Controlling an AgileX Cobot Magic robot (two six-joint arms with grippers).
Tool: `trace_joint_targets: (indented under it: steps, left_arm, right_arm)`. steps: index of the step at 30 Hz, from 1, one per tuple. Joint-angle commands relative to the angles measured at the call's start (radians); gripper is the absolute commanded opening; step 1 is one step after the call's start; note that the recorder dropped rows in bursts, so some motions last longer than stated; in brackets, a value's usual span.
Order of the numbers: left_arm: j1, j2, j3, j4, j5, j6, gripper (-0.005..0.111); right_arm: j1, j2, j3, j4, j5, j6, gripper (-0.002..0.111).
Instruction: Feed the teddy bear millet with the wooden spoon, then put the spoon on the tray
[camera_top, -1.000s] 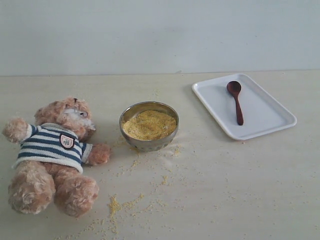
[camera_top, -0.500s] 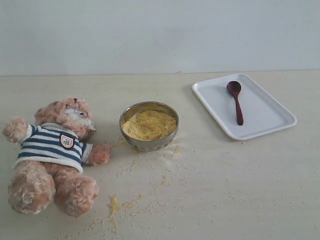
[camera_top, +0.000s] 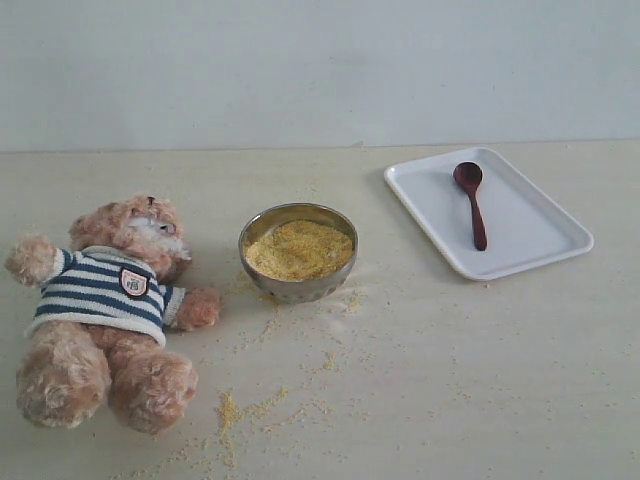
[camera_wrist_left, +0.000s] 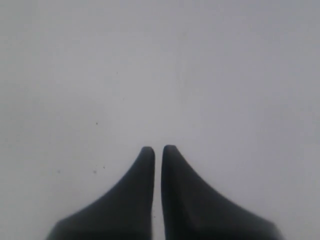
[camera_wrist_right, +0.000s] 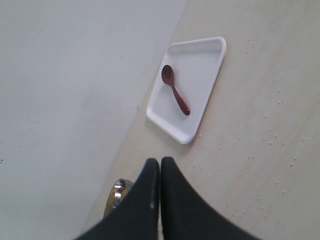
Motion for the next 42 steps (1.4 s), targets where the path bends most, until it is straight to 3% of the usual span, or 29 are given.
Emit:
trace_joint_targets:
  steps: [1, 11, 21, 25, 32, 38, 42]
  left_arm:
    - [-0.017, -0.047, 0.095, 0.025, -0.018, -0.077, 0.005]
    - [-0.017, -0.050, 0.298, -0.009, 0.030, -0.157, 0.005]
    - [-0.017, -0.050, 0.356, 0.046, 0.069, -0.016, 0.005]
    - [0.017, -0.085, 0.380, 0.046, 0.085, -0.002, 0.005]
    - [0.079, -0.087, 0.493, 0.046, 0.026, -0.154, 0.005]
    - [0.079, -0.087, 0.461, 0.038, 0.033, 0.097, 0.005]
    - [0.079, -0.087, 0.433, 0.063, -0.002, 0.110, 0.005]
  right_arm:
    - [-0.002, -0.004, 0.000, -0.002, -0.002, -0.005, 0.000]
    - [-0.002, -0.004, 0.000, -0.002, -0.002, -0.005, 0.000]
    - [-0.002, -0.004, 0.000, -0.002, -0.002, -0.005, 0.000]
    - [-0.002, -0.004, 0.000, -0.002, -0.002, -0.005, 0.000]
    - [-0.002, -0.004, 0.000, -0.002, -0.002, -0.005, 0.000]
    - [-0.002, -0.004, 0.000, -0.001, -0.002, -0.005, 0.000]
    - [-0.002, -0.004, 0.000, -0.001, -0.002, -0.005, 0.000]
